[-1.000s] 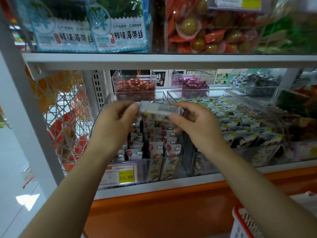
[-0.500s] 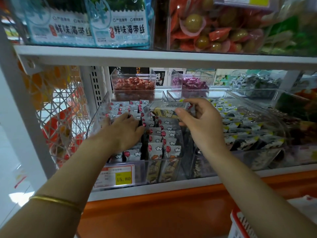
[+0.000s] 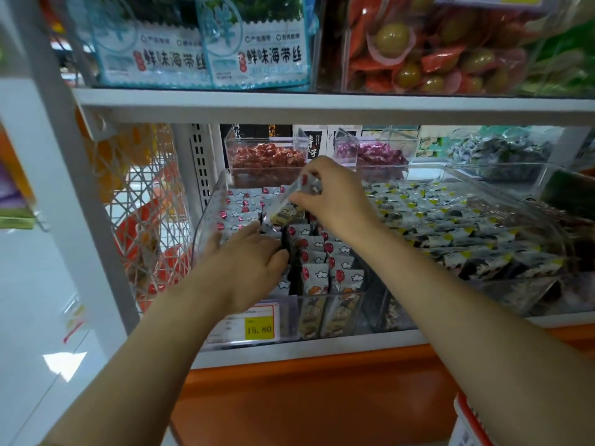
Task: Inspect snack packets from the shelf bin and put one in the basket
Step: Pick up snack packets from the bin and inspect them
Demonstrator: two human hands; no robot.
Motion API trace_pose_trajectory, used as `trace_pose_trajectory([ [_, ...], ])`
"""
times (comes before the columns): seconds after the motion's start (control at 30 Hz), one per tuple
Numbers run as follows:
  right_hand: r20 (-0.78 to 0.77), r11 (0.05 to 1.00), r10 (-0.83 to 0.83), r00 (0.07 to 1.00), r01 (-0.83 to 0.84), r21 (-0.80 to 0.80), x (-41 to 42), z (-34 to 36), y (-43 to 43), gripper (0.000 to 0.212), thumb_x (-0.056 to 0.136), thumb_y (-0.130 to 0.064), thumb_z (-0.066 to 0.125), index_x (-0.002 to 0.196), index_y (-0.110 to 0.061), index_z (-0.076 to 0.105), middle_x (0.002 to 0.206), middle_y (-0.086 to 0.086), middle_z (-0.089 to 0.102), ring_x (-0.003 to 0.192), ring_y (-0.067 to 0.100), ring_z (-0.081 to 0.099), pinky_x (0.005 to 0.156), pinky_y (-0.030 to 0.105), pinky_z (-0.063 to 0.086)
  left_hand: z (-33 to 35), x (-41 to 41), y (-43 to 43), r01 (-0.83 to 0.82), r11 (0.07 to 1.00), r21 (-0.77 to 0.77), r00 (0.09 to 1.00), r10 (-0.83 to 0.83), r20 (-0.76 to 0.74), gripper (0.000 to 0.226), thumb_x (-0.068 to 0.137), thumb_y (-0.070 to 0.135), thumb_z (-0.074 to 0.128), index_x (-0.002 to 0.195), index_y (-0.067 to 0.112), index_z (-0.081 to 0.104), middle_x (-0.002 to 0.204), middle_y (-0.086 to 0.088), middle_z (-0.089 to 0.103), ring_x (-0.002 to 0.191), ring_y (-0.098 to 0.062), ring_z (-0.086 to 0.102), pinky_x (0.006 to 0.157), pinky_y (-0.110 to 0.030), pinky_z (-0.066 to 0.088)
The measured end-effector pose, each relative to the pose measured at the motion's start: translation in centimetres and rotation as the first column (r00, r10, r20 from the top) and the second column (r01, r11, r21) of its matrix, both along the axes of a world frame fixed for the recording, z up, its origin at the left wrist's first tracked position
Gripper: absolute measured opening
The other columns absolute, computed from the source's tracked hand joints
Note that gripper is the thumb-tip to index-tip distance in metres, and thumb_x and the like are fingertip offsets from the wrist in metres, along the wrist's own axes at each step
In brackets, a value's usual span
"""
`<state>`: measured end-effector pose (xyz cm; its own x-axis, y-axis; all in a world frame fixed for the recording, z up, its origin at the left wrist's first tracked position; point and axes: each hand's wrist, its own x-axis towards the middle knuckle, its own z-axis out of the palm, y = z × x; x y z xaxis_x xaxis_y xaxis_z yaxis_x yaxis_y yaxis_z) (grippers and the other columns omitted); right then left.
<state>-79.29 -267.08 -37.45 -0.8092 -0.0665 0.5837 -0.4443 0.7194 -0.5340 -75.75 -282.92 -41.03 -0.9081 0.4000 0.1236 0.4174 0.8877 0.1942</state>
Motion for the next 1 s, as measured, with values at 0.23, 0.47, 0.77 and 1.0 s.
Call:
trace_pose_trajectory([
  [0.23,0.225,0.962,0.003,0.974,-0.065,0.267,-2.3,-0.5,-2.3,0.040,0.079,-0.026,0.074,0.110,-0.006,0.060,0.113,0.009,0.060,0.097,0.021,0.054,0.080,0.032,0.044,0.5,0.4,-1.2,0.066,0.975,0.210,0.998,-0.062,-0.025,0.037,0.097,0.034,0.033,0.126,0.021,0.053,0.127,-0.001,0.052,0.129,-0.022,0.035,0.108,-0.039,0.025],
  [0.47,0.331,0.775,-0.051,0.942,-0.172,0.608,-3.6,-1.6,-2.8,0.024,0.096,-0.027,0.047,0.102,-0.014,0.066,0.103,0.005,0.065,0.097,0.024,0.057,0.086,0.038,0.046,1.7,-0.1,-2.2,-0.099,0.992,-0.078,0.973,0.080,-0.218,0.048,0.096,0.037,0.031,0.138,0.015,0.040,0.149,-0.006,0.031,0.142,-0.022,0.013,0.117,-0.043,0.005],
  [0.77,0.315,0.958,0.015,0.949,-0.104,0.268,-5.0,-0.5,-2.2,0.029,0.091,0.004,0.047,0.105,-0.008,0.069,0.119,0.008,0.065,0.111,0.020,0.058,0.092,0.026,0.042,0.2,-0.5,-2.8,-0.122,0.990,-0.076,0.950,0.095,-0.298,0.055,0.096,0.044,0.020,0.144,0.019,0.032,0.153,0.000,0.029,0.144,-0.018,0.008,0.115,-0.038,0.004],
  [1.0,0.236,0.820,-0.144,0.961,-0.017,0.572,-6.8,-1.1,-3.2,0.012,0.087,-0.025,0.064,0.091,-0.015,0.069,0.100,-0.001,0.062,0.111,0.021,0.045,0.088,0.035,0.044,-0.1,-0.6,-2.8,-0.101,0.993,-0.068,0.944,0.074,-0.322,0.056,0.095,0.044,0.019,0.140,0.018,0.039,0.149,-0.001,0.037,0.143,-0.019,0.014,0.117,-0.037,0.009],
])
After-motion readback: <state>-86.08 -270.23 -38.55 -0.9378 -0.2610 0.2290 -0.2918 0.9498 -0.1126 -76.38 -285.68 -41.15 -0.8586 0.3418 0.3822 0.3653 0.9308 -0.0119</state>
